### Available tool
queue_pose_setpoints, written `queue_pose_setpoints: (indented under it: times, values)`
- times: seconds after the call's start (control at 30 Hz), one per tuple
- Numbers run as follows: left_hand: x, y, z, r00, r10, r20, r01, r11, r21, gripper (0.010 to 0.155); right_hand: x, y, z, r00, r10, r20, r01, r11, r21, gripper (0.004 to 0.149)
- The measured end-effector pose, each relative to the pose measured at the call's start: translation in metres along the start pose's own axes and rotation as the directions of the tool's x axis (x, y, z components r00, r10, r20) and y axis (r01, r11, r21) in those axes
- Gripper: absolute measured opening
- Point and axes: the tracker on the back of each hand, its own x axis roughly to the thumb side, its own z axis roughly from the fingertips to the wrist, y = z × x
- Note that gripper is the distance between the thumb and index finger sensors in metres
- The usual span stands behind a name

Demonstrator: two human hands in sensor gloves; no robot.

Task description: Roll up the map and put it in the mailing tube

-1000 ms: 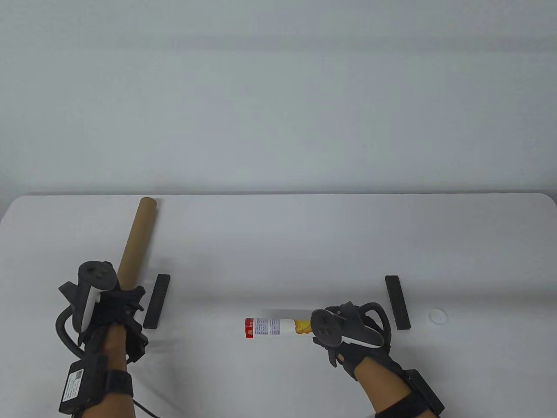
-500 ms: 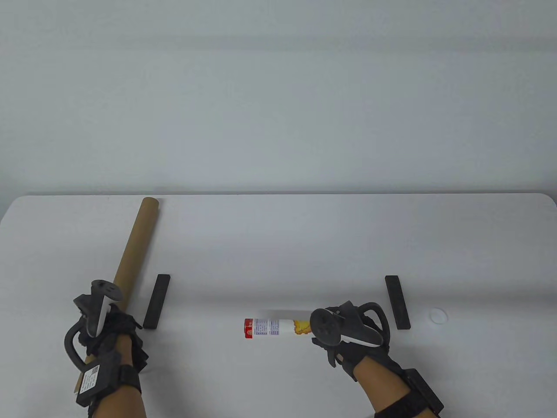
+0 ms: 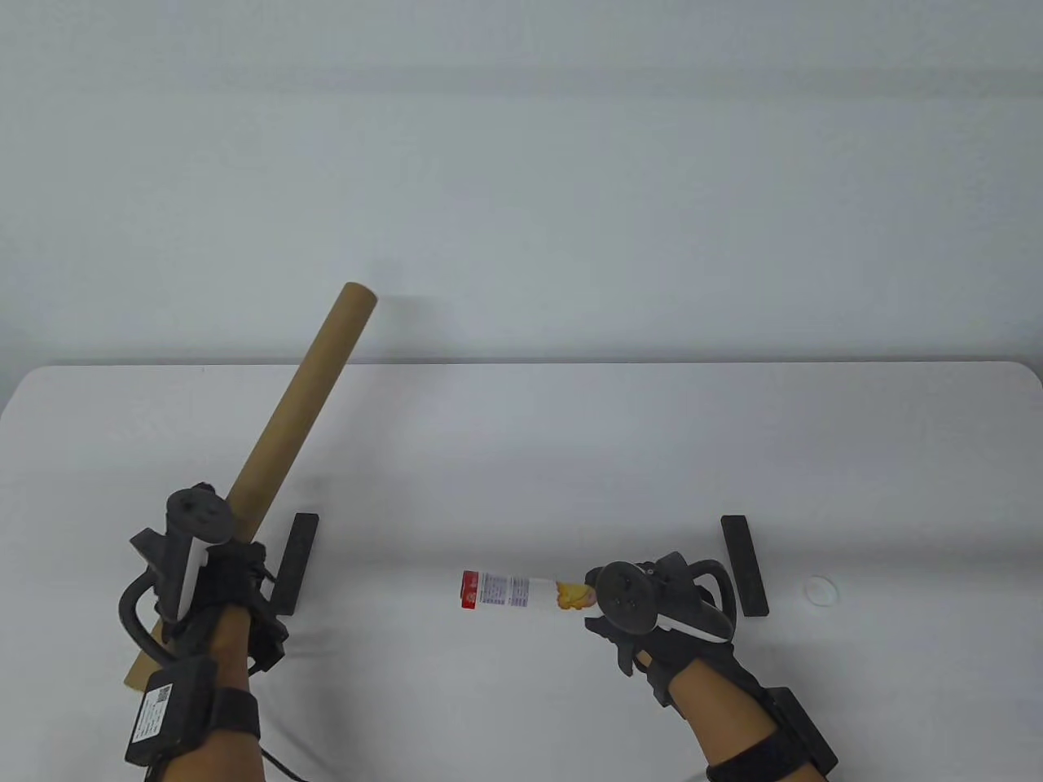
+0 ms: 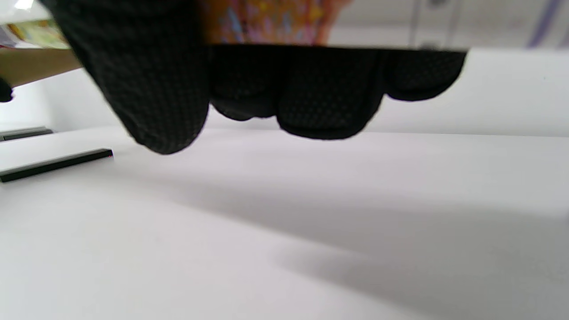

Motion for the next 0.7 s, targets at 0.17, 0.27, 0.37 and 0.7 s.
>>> queue_pose_setpoints:
  times: [0.17, 0.27, 0.37, 0.7]
  values:
    - [0.032, 0.008, 0.038, 0.973, 0.057, 0.223, -0.078, 0.993, 0.085, 0.077, -0.005, -0.021, 0.004, 0.998, -0.060, -0.011, 0.060, 0.996, -0.065, 0.055]
    - [0.048, 0.007, 0.058, 0.951, 0.042, 0.305, -0.068, 0.995, 0.075, 0.077, -0.015, -0.039, 0.010, 0.995, -0.099, -0.027, 0.095, 0.988, -0.120, 0.055]
    - [0.058, 0.000, 0.074, 0.923, -0.005, 0.384, -0.035, 0.995, 0.097, 0.079, -0.030, -0.058, 0.019, 0.987, -0.150, -0.054, 0.137, 0.971, -0.194, 0.054]
    - [0.063, -0.020, 0.092, 0.874, -0.140, 0.466, 0.069, 0.984, 0.167, 0.075, -0.124, -0.091, 0.049, 0.896, -0.350, -0.272, 0.236, 0.896, -0.377, 0.054]
